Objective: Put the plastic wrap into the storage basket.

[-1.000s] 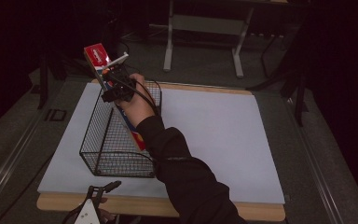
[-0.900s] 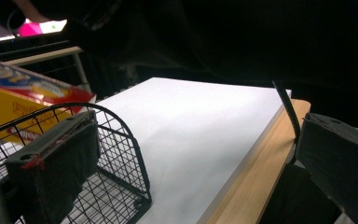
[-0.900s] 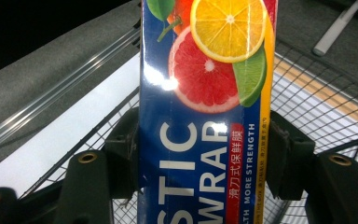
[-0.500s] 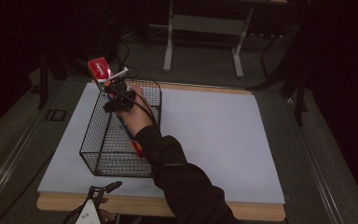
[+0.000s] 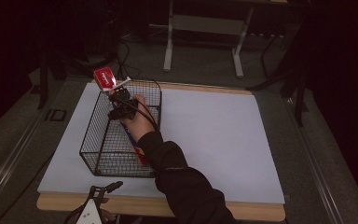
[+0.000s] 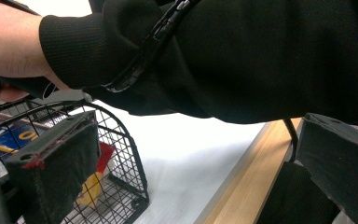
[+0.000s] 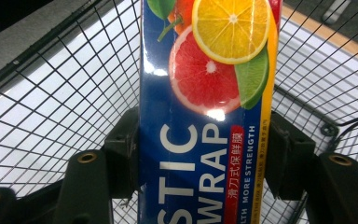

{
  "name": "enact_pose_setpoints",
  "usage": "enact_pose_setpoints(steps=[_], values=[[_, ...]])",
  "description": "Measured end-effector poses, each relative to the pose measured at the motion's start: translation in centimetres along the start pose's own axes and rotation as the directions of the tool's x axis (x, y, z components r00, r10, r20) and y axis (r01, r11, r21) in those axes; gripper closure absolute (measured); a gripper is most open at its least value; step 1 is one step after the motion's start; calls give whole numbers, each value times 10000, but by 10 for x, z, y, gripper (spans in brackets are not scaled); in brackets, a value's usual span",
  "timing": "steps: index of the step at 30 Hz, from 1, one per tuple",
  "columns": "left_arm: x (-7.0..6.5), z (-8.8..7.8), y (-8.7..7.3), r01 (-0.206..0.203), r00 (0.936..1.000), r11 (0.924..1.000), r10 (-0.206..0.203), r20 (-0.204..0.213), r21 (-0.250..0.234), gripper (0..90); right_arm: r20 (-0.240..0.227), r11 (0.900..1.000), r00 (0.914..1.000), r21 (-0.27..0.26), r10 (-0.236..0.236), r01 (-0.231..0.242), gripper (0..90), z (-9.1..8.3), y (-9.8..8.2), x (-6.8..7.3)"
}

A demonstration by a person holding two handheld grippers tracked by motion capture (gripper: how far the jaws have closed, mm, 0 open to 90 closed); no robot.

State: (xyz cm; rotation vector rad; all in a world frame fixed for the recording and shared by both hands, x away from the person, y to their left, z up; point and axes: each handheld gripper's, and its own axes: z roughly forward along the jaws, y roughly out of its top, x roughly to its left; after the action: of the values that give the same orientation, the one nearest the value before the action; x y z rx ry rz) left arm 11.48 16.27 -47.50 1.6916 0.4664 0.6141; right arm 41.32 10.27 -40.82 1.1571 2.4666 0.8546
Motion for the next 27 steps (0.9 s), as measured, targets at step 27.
enact_pose_setpoints(steps=[27], values=[[0,2,0,-21,10000,10000,20,63,80,2,203,9983,9989,382,422,-430,375,16,-4,-16]])
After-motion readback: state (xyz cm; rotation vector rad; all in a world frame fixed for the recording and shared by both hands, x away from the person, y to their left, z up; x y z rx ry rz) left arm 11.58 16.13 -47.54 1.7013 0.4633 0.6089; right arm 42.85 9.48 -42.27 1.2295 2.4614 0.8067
